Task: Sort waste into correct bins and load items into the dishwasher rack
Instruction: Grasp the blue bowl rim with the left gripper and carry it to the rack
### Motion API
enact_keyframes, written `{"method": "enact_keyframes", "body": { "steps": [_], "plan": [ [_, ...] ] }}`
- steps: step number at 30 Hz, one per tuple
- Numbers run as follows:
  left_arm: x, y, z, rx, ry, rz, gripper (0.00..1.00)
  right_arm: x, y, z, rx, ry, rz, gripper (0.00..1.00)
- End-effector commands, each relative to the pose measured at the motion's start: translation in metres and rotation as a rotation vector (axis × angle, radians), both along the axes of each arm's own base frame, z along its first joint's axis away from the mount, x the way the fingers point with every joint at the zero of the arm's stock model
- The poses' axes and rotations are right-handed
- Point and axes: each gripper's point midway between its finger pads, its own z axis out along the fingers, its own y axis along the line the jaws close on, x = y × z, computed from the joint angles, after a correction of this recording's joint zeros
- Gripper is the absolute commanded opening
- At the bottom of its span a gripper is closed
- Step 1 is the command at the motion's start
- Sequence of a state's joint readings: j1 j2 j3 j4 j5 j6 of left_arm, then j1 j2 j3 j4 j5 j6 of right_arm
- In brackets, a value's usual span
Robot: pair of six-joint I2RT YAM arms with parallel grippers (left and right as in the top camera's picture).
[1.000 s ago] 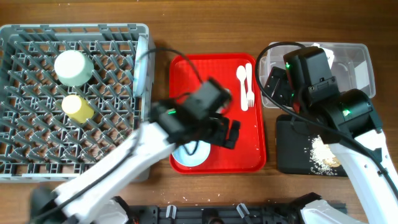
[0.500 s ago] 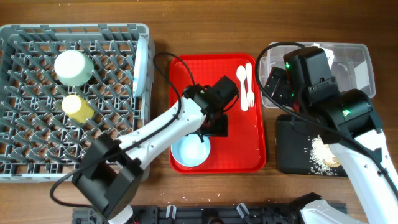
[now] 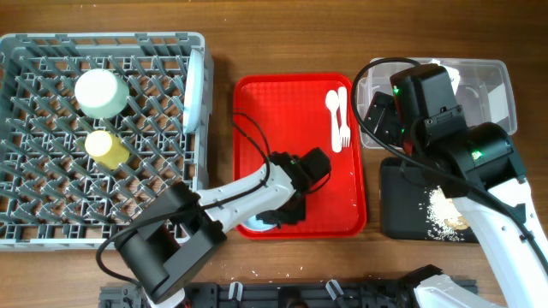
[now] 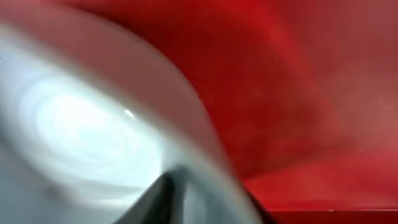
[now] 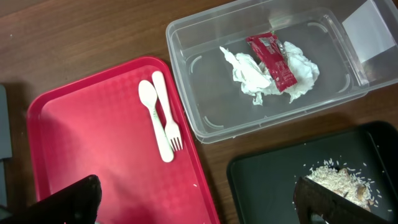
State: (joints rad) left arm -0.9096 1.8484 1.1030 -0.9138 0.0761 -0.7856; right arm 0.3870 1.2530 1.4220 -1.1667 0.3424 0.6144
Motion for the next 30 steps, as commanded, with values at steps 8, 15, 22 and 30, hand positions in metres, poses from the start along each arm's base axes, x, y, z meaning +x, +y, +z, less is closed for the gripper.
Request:
{"method": "enact_keyframes", "body": {
  "steps": [8,15,22,30],
  "plan": [
    [0.017,0.007,0.069,-0.083,-0.070,0.036,0.04,0.003,-0.003,0.001,-0.025,-0.006,-0.005,1.00],
    [0.053,0.081,0.179,-0.343,-0.306,0.171,0.04,0.003,-0.003,0.001,-0.025,-0.006,-0.005,1.00],
    [0.109,0.215,0.283,-0.623,-0.802,0.500,0.04,0.003,-0.003,0.001,-0.025,-0.006,-0.005,1.00],
    [0.144,0.360,0.315,-0.619,-1.117,0.806,0.04,0.003,-0.003,0.001,-0.025,-0.006,-0.005,1.00]
  ]
}}
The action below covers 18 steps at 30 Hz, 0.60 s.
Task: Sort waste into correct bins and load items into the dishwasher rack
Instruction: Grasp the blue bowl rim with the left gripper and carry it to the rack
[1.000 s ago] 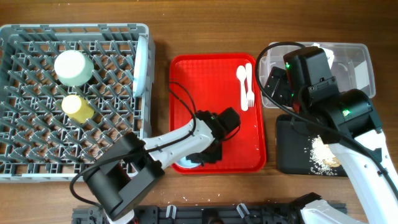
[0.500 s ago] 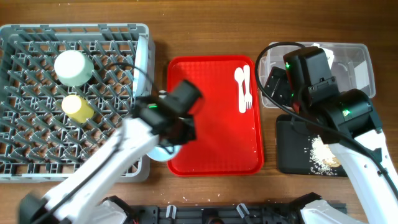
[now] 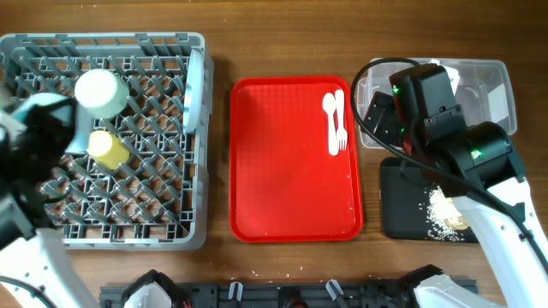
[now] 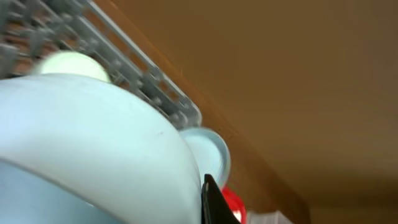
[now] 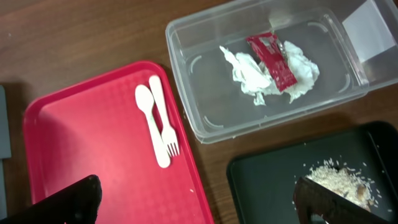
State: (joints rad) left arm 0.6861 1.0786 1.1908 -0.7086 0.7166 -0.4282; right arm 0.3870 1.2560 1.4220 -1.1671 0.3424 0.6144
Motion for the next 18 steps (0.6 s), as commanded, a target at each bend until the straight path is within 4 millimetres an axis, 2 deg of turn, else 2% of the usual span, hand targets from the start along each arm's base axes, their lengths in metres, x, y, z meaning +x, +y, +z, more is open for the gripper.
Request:
{"method": "enact_keyframes", "body": {
  "steps": [1,3,7,9,11,15,18],
  "plan": [
    [0.015,0.027,-0.005,-0.020,-0.026,0.005,0.04,0.003,-0.004,0.002,-0.024,-0.009,-0.005,1.00],
    [0.031,0.036,-0.006,0.013,-0.065,-0.034,0.04,0.003,-0.004,0.002,-0.024,-0.009,-0.005,1.00],
    [0.074,0.045,-0.001,0.042,-0.247,-0.223,0.04,0.003,-0.004,0.002,-0.024,-0.009,-0.005,1.00],
    [0.092,0.058,-0.021,0.032,-0.260,-0.253,0.04,0.003,-0.004,0.002,-0.024,-0.009,-0.005,1.00],
    [0.103,0.071,-0.050,-0.014,-0.234,-0.258,0.04,0.003,-0.004,0.002,-0.024,-0.009,-0.005,1.00],
    [0.108,0.080,-0.087,-0.118,-0.255,-0.354,0.04,0.003,-0.004,0.002,-0.024,-0.009,-0.005,1.00],
    [0.109,0.095,-0.116,-0.171,-0.225,-0.330,0.04,0.003,-0.004,0.002,-0.024,-0.009,-0.005,1.00]
  ]
}}
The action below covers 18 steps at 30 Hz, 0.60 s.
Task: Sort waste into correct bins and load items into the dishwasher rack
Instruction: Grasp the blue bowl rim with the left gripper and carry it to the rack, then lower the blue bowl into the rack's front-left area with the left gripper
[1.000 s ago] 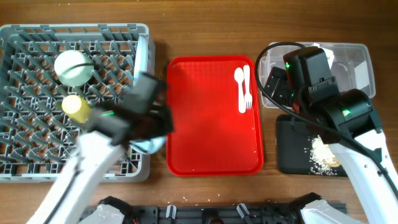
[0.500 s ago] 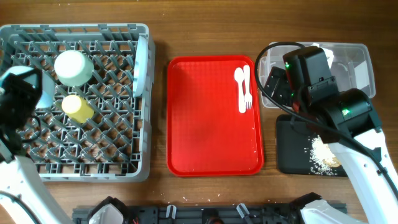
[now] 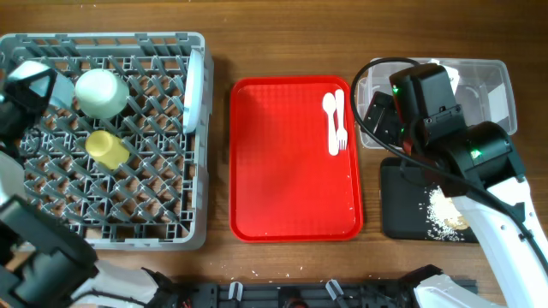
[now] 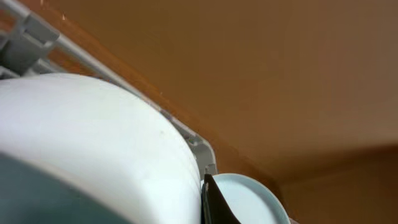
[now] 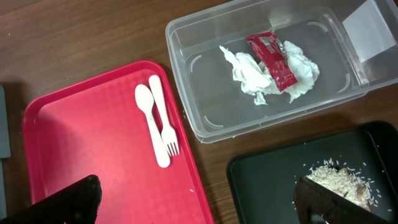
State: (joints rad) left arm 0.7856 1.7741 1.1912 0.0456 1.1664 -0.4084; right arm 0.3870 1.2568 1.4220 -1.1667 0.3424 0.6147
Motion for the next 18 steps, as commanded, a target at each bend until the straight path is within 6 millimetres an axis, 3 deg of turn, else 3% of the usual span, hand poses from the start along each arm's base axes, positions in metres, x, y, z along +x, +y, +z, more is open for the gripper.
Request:
{"method": "enact_keyframes", "body": {
  "steps": [1,6,11,18],
  "plan": [
    [-0.006,0.010,-0.018,-0.063,0.000,-0.035,0.04,0.003,-0.004,0.002,-0.024,-0.009,-0.005,1.00],
    [-0.018,0.011,-0.025,-0.130,0.030,-0.047,0.04,0.003,-0.004,0.002,-0.024,-0.009,-0.005,1.00],
    [-0.024,0.013,-0.054,-0.141,0.121,0.018,0.04,0.003,-0.004,0.002,-0.024,-0.009,-0.005,1.00],
    [-0.039,0.034,-0.058,-0.216,0.155,0.092,0.04,0.003,-0.004,0.002,-0.024,-0.009,-0.005,1.00]
  ]
}}
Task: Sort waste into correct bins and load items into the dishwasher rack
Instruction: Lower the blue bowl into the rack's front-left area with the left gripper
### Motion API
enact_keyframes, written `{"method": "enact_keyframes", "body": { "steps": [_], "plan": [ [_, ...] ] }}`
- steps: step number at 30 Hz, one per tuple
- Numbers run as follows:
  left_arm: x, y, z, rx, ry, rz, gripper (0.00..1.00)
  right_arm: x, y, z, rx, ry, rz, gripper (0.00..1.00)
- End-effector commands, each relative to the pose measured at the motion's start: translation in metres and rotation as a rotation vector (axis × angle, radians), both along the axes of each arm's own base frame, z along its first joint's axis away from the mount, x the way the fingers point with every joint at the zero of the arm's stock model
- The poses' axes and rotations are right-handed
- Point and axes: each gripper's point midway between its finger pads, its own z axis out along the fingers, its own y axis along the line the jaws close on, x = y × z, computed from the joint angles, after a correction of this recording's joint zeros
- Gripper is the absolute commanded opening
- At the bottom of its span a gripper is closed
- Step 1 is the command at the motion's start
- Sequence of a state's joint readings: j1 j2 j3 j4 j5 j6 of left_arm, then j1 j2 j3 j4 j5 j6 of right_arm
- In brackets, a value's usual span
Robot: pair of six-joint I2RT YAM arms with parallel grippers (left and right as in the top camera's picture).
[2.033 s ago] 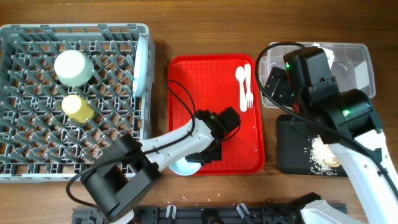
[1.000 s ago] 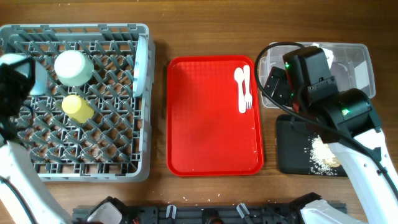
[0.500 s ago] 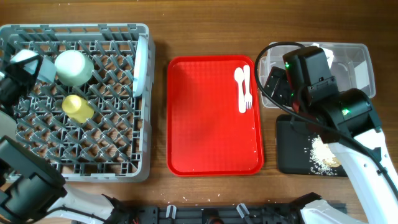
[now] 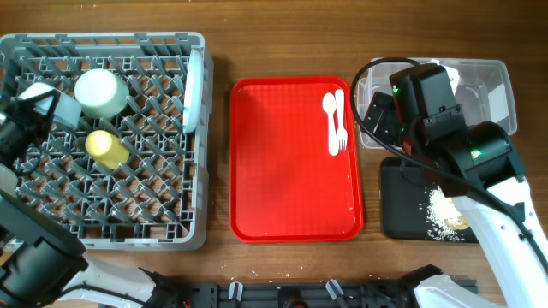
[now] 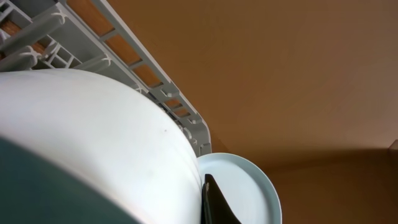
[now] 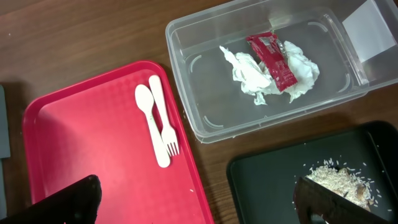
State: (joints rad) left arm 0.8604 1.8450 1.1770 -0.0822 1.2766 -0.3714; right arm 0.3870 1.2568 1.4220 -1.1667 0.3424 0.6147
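Observation:
My left gripper [image 4: 32,111] is at the left edge of the grey dishwasher rack [image 4: 163,218], shut on a pale bowl [image 5: 81,149] that fills the left wrist view; one dark finger [image 5: 214,205] presses its rim. A white cup [image 4: 101,92] and a yellow cup [image 4: 107,148] lie in the rack. A pale blue plate [image 4: 195,85] stands on edge at the rack's right side. A white spoon and fork [image 6: 158,118] lie on the red tray [image 4: 291,171]. My right gripper [image 6: 199,208] hangs open above the tray's right edge.
A clear bin [image 6: 323,93] at the back right holds a crumpled napkin and a red sachet [image 6: 270,59]. In front of it a black tray [image 4: 402,214] carries loose rice [image 6: 339,174]. The right arm stands over both.
My left gripper, still shut on the bowl, has shifted a little toward the front along the rack's left side. More of the rack wall and the plate shows in its view.
My left gripper was down at the bowl on the front of the red tray. Then the tray held only the spoon and fork and the bowl was over the rack's left part. It has stayed there, held. The right arm has not moved.

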Motion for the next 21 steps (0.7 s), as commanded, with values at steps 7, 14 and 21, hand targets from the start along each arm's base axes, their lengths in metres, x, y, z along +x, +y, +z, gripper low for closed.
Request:
{"method": "enact_keyframes", "body": {
  "steps": [7,14,21],
  "plan": [
    [-0.031,0.035,-0.028,-0.107,0.134,0.156,0.04,0.003,-0.004,0.002,-0.024,-0.009,-0.005,1.00],
    [-0.032,0.033,-0.028,-0.207,0.177,0.171,1.00,0.003,-0.004,0.002,-0.024,-0.009,-0.005,1.00],
    [-0.048,0.036,-0.030,-0.309,0.224,0.197,1.00,0.003,-0.004,0.002,-0.024,-0.008,-0.005,1.00]
  ]
}}
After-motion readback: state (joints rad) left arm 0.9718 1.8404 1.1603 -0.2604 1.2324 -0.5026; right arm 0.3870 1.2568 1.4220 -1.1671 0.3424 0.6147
